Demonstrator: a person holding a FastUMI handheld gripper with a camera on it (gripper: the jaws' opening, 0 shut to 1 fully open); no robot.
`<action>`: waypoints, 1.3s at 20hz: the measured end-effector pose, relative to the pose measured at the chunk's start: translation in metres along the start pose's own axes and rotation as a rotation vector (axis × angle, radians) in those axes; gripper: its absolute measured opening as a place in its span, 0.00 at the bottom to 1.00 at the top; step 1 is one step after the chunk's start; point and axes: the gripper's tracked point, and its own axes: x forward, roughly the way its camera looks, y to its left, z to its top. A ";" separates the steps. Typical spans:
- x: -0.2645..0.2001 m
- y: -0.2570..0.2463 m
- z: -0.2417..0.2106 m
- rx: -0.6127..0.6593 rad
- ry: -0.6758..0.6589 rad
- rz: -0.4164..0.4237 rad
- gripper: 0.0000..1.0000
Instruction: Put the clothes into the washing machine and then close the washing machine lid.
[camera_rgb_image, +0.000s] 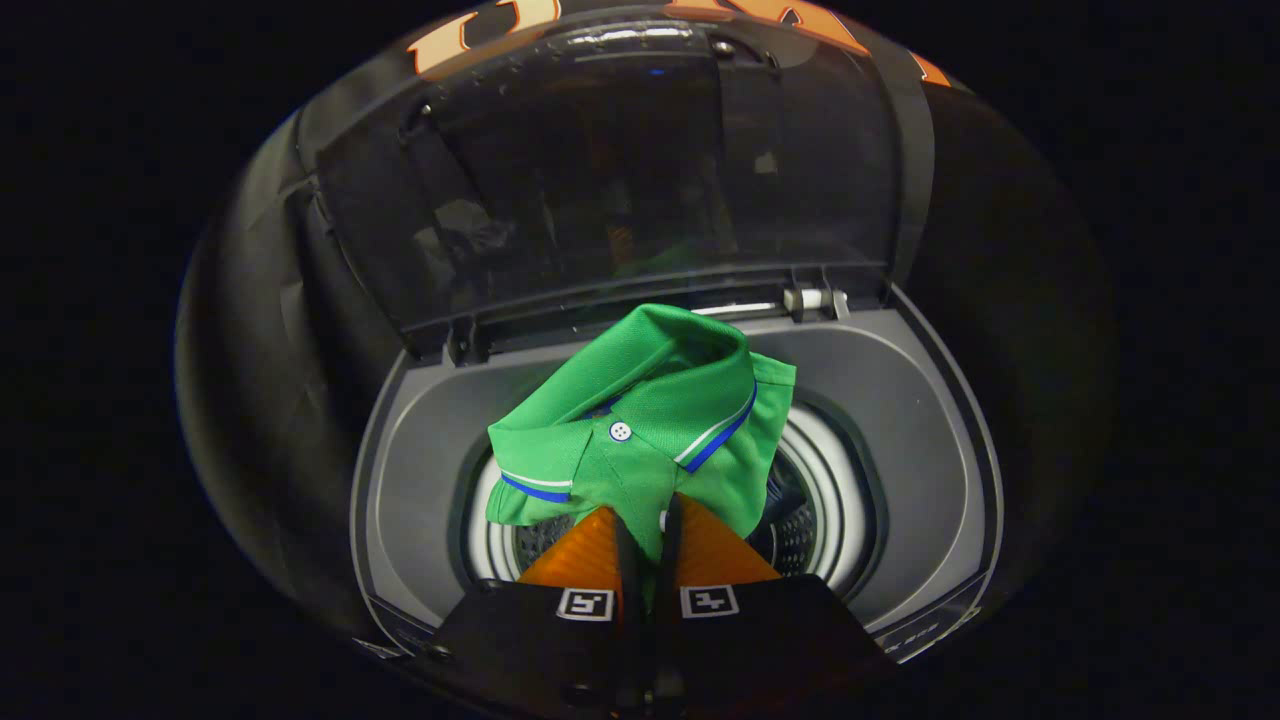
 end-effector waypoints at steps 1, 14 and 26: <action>0.002 -0.002 -0.004 -0.002 0.020 -0.008 0.11; 0.021 -0.004 -0.030 -0.007 0.185 -0.044 0.11; 0.014 0.004 -0.025 -0.048 0.181 -0.029 0.99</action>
